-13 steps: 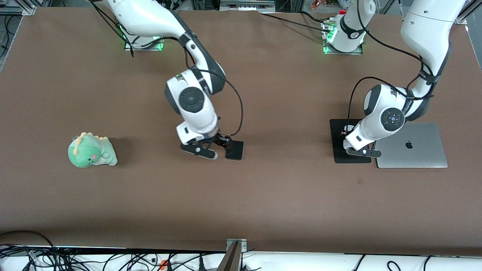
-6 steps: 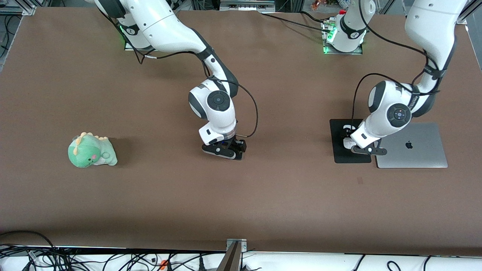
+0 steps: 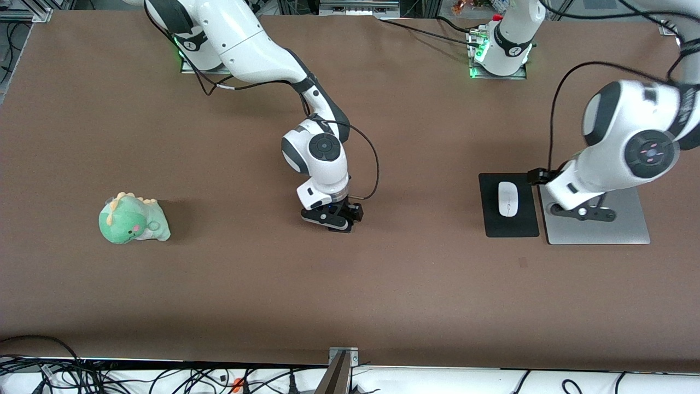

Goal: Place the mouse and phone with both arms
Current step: 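Grasp the phone with the right gripper while the left gripper withdraws, then carry the black phone with the right gripper beside the green plush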

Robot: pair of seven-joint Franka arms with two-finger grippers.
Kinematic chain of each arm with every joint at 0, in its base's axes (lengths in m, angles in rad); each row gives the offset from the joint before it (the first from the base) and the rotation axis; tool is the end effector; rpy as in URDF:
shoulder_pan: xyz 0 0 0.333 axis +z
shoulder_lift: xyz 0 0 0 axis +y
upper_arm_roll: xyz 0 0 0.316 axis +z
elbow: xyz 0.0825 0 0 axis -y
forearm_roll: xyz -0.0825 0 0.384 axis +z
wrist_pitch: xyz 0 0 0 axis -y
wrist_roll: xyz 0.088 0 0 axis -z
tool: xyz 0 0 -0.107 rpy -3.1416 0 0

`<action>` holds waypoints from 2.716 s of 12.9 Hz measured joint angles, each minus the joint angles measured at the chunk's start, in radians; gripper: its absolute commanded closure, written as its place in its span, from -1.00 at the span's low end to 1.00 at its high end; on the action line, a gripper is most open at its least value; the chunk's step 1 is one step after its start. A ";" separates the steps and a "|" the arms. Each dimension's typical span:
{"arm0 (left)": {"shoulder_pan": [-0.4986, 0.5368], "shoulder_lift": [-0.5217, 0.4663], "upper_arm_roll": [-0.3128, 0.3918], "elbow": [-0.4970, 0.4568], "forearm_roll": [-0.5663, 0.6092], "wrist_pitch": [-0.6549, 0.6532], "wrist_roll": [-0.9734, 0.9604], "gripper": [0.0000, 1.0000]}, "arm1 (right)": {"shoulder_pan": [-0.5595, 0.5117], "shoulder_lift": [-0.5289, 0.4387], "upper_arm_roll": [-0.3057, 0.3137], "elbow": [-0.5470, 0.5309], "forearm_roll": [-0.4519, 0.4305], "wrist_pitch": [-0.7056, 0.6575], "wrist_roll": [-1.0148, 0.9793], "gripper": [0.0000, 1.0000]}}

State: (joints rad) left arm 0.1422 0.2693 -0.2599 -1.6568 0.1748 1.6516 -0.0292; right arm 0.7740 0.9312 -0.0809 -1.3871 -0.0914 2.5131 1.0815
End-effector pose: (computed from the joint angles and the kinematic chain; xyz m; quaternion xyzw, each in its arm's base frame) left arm 0.6067 -0.0415 0.4378 -0.9880 0.0623 0.1275 0.0604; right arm 0.5660 0.4888 0.1684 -0.9836 0.1390 -0.1090 0.0373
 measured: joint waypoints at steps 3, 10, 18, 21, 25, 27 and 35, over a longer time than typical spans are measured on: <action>0.005 0.000 0.002 0.189 -0.042 -0.267 0.088 -1.00 | 0.010 0.004 -0.012 0.002 -0.004 0.002 0.016 -0.73; 0.025 -0.017 0.091 0.417 -0.081 -0.387 0.136 -1.00 | 0.011 -0.004 -0.046 0.017 -0.005 -0.010 -0.008 -0.28; -0.123 -0.281 0.242 0.023 -0.086 -0.087 0.120 -1.00 | -0.198 -0.183 -0.059 0.037 0.103 -0.344 -0.490 -0.29; -0.126 -0.282 0.242 0.023 -0.086 -0.087 0.120 -1.00 | -0.315 -0.220 -0.062 -0.013 0.114 -0.375 -0.704 -0.31; -0.132 -0.282 0.241 0.023 -0.087 -0.088 0.121 -1.00 | -0.440 -0.219 -0.062 -0.104 0.155 -0.307 -0.894 -0.31; -0.132 -0.283 0.241 0.024 -0.087 -0.088 0.121 -1.00 | -0.450 -0.215 -0.061 -0.193 0.155 -0.177 -0.911 -0.32; -0.132 -0.283 0.242 0.026 -0.087 -0.088 0.121 -1.00 | -0.472 -0.199 -0.057 -0.310 0.155 -0.027 -0.919 -0.99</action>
State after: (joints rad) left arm 0.0106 -0.0140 -0.0181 -1.6305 0.0875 1.5639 0.0917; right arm 0.3015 0.7326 -0.1376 -1.6972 0.0640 2.4858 0.1620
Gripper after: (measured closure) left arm 0.000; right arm 0.176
